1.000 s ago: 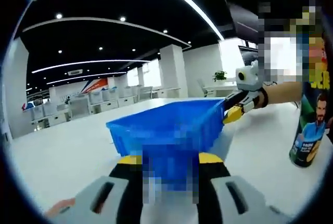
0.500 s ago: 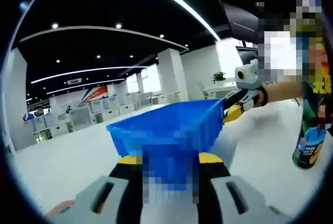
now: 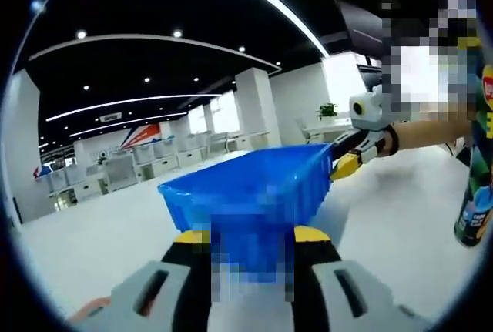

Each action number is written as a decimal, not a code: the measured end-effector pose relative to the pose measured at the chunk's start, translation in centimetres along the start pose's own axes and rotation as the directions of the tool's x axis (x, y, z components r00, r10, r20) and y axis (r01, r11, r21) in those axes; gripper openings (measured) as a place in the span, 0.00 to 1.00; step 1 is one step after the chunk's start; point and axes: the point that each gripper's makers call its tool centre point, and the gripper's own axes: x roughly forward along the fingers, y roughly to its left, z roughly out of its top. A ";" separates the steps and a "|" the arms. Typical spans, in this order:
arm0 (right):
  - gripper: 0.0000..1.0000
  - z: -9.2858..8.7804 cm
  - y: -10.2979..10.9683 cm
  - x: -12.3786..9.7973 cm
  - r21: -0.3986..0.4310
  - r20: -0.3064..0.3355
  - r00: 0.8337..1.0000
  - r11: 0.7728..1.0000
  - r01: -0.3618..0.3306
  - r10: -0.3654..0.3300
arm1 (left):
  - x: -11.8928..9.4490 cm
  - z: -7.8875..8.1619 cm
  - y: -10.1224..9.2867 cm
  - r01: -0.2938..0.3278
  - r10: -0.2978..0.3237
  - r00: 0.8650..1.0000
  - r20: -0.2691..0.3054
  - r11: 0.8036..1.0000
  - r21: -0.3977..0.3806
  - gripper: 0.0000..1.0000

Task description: Open the lid of the chip container on the table, take out the chips, place them into the box in front of the container, and close the lid

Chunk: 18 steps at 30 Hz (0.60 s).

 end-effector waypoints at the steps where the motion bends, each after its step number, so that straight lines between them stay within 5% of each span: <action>1: 0.30 -0.3 0.0 0.1 0.001 -0.002 1.000 1.000 0.000 0.000 | 0.1 -0.4 0.0 0.000 0.000 1.000 -0.005 1.000 -0.001 0.37; 6: 0.30 -1.8 0.3 0.4 0.010 -0.037 0.999 1.000 -0.010 0.010 | 0.4 -1.5 -0.1 0.007 -0.007 1.000 -0.020 1.000 0.002 0.37; 18: 0.33 -1.9 0.3 0.4 -0.026 -0.035 0.999 1.000 0.006 -0.007 | 0.6 -1.8 -0.2 -0.012 0.013 1.000 -0.021 0.997 0.073 0.39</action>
